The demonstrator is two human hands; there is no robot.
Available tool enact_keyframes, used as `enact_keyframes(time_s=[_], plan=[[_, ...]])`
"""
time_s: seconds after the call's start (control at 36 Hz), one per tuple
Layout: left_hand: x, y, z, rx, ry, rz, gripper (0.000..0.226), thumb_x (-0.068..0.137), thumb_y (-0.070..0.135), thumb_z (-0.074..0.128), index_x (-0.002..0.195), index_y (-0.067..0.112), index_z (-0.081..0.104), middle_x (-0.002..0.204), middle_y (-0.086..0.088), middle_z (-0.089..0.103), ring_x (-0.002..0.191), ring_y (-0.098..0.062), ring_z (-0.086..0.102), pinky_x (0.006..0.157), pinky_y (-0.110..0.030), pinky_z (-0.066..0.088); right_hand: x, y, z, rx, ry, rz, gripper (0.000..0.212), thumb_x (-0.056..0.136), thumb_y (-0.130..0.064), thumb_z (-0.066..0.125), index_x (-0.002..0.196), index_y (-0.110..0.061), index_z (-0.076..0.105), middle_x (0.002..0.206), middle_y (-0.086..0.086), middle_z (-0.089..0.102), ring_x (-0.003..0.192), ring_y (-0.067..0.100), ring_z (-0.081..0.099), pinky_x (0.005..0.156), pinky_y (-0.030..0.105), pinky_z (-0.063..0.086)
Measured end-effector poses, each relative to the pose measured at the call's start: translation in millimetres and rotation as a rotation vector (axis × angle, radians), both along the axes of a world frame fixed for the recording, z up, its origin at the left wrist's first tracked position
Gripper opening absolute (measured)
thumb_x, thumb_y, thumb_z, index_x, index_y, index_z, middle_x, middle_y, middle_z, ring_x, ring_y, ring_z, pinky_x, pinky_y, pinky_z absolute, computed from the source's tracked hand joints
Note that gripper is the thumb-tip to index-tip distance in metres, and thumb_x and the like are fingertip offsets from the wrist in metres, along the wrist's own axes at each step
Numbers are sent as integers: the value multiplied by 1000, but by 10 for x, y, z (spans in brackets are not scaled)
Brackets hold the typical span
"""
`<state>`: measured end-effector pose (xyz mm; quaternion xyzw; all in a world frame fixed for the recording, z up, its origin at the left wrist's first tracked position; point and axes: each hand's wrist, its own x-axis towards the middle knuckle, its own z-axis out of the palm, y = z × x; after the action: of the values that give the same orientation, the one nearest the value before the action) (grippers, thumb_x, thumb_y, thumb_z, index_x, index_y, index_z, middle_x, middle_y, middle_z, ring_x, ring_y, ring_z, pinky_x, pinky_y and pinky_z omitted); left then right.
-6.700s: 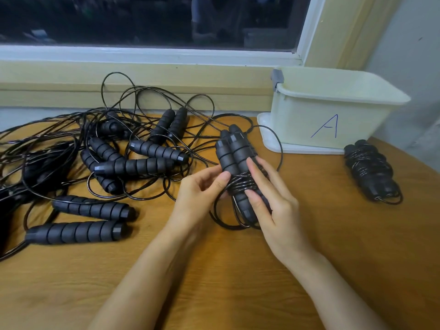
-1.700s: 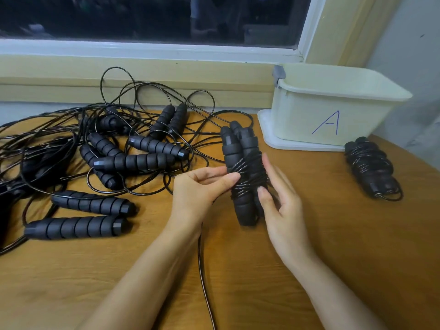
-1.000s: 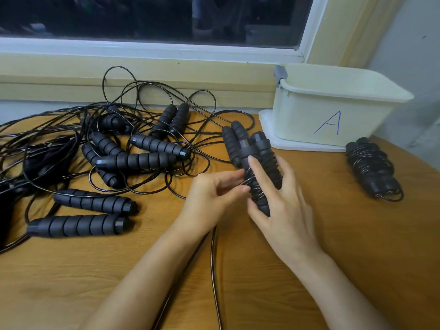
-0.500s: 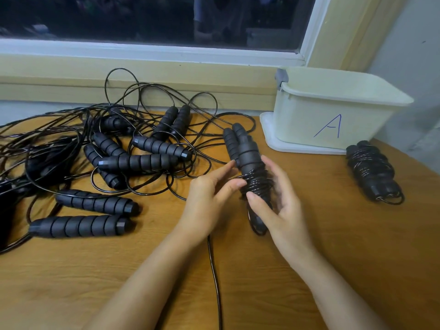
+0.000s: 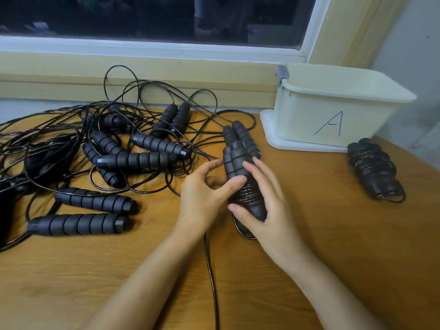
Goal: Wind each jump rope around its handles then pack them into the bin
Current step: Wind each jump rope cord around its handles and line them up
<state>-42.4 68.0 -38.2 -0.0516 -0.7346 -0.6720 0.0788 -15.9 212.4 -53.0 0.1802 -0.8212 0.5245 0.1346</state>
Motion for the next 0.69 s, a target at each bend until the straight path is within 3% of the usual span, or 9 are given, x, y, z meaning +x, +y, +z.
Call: enact_keyframes(time_s=[0.08,0.17,0.28,0.42,0.53,0.61,0.69], plan=[[-1,6,13,-47,7,-40,89,59,48,72,137,11,51,88,11,74,83,-1,72,71,-16,55,-23,23,-13,18,16,-23,62,91,-18,69,145,-29,41,154,-15,31,141,-10,26,105,2,24],[-5,12,32,-63,5,-109,93,62,41,73,144,9,44,93,15,71,89,4,69,73,-12,52,-47,93,-9,12,6,-29,63,92,-14,68,146,-29,40,155,-11,33,140,-10,27,106,3,25],[-16,-35,60,-102,-4,-159,98,65,42,74,149,7,38,113,-1,72,105,-5,68,92,-23,54,-57,155,28,11,-3,-3,63,91,-14,67,145,-31,40,156,-9,35,141,-8,29,107,5,27],[-44,-98,83,-90,-14,-138,85,65,32,78,141,12,48,95,2,77,92,-6,72,83,-19,56,-69,217,101,-42,-48,41,63,90,-13,68,144,-31,42,154,-13,37,140,-8,30,107,6,27],[-87,-143,49,-118,-40,-59,76,58,40,83,125,16,56,85,-2,77,84,-15,74,88,-42,58,-74,249,115,-54,-68,82,63,89,-9,69,144,-28,44,153,-13,40,141,-5,32,110,9,28],[-122,-171,16,-82,-85,-47,82,53,51,91,119,19,56,82,-4,77,81,-20,74,88,-51,56,-81,254,97,-83,-87,108,62,90,-12,69,144,-31,45,153,-12,42,142,-1,33,114,16,29],[-146,-188,30,-47,-129,-70,95,53,51,90,132,17,50,76,1,75,78,-13,74,91,-43,55,-71,242,102,-142,-120,127,60,87,-19,68,141,-35,47,151,-12,45,142,1,35,117,24,29]])
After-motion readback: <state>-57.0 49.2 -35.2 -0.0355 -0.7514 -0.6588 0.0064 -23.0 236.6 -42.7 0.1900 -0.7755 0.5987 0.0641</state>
